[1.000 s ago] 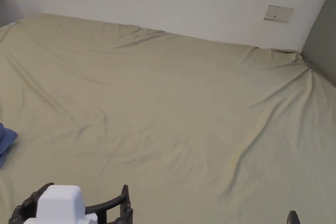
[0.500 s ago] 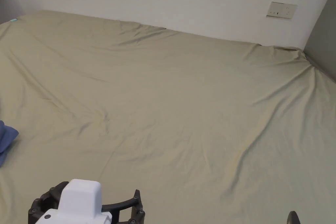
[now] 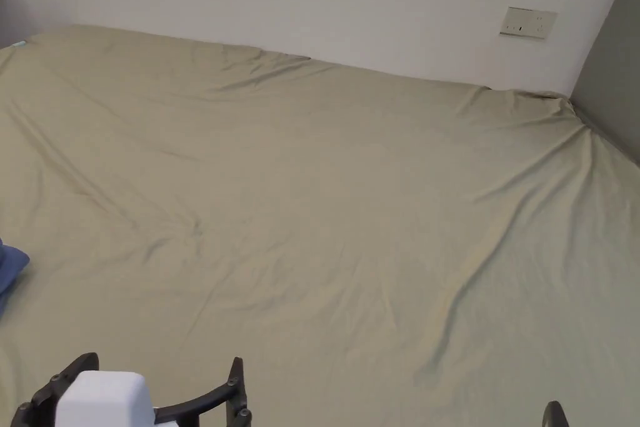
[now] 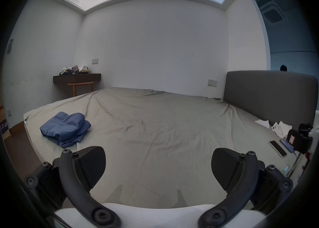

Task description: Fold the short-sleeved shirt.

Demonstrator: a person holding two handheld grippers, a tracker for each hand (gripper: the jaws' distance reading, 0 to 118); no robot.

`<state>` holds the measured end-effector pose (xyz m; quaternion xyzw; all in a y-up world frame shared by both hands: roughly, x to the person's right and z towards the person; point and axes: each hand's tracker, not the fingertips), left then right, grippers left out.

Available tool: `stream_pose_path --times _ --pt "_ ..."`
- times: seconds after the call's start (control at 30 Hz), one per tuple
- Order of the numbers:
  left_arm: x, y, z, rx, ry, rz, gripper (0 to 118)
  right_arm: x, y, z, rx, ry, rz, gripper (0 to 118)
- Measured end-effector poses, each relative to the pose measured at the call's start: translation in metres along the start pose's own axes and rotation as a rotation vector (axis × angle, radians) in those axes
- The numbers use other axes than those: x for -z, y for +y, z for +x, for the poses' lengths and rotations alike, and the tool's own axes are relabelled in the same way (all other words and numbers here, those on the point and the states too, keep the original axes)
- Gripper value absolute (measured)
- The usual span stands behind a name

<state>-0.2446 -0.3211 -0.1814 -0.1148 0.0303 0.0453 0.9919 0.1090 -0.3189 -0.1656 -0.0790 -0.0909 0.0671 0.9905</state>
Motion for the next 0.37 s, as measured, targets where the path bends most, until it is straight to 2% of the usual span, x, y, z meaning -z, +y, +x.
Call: stream_pose_path --times 0.17,0.37 --pt "-0.007 -0.001 0.0 -0.011 0.0 0.046 118 -0.002 -0.001 0.003 0.023 -0.005 0.011 118" --pt "-0.002 -0.002 0.011 0.045 -0.01 0.015 118 -0.004 -0.002 0.005 0.035 -0.001 0.016 118"
